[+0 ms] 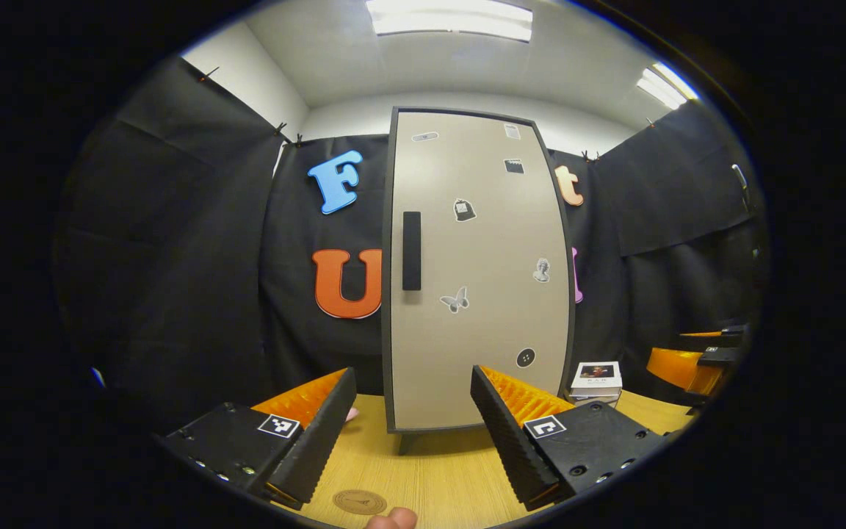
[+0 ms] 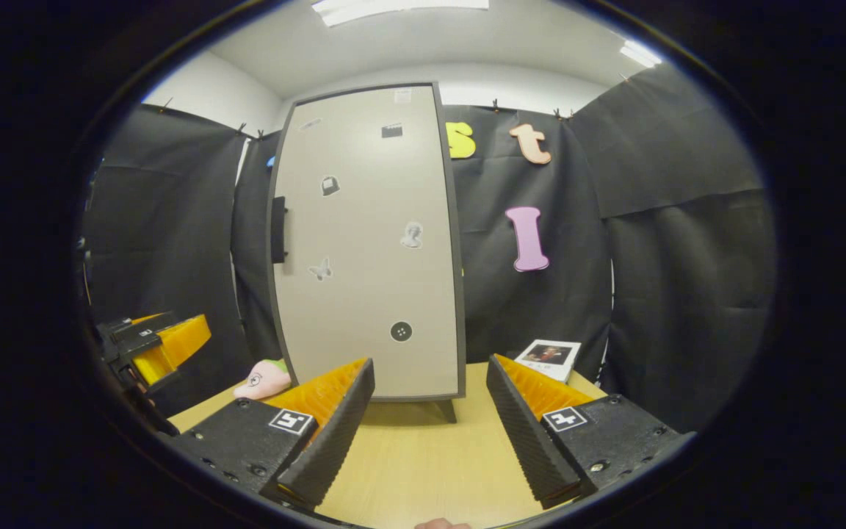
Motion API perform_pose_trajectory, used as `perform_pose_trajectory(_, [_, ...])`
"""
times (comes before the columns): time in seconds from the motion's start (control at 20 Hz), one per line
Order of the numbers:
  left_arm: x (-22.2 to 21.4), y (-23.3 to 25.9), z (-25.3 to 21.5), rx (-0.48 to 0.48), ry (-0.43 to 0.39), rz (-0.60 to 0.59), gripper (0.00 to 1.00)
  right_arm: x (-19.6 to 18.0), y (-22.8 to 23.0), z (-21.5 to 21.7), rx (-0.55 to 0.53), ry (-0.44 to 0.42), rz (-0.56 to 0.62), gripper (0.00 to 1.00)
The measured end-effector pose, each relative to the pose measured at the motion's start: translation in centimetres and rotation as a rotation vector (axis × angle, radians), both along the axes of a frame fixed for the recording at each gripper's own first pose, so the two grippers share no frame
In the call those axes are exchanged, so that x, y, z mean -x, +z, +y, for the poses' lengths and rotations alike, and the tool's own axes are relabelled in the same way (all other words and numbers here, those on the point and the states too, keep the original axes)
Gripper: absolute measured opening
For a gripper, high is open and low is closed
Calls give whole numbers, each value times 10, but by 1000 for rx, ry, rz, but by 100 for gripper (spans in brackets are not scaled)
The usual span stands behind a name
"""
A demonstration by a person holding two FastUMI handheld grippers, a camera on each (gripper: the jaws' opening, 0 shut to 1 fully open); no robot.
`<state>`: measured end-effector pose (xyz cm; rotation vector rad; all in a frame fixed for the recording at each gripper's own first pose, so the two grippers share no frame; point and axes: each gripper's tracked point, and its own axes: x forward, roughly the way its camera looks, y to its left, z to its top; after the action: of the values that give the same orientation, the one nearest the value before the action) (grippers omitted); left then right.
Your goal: Open the cabinet door with the right hand, grasp the bottle in the cabinet with the left hand and place it on the coaster, then close the cabinet door with the right hand.
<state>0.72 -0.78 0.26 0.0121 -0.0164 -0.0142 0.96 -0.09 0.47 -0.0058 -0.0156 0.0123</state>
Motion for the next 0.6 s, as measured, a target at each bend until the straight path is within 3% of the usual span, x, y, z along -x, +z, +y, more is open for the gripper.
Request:
perform_pose_trajectory(0.15, [-2, 1, -2, 2, -5, -3, 95, -1, 2, -2, 9, -3, -6, 94])
perform_pose_trajectory(0.6, [-6, -1, -2, 6, -4, 2, 95, -3, 5, 0, 10, 2, -14, 98])
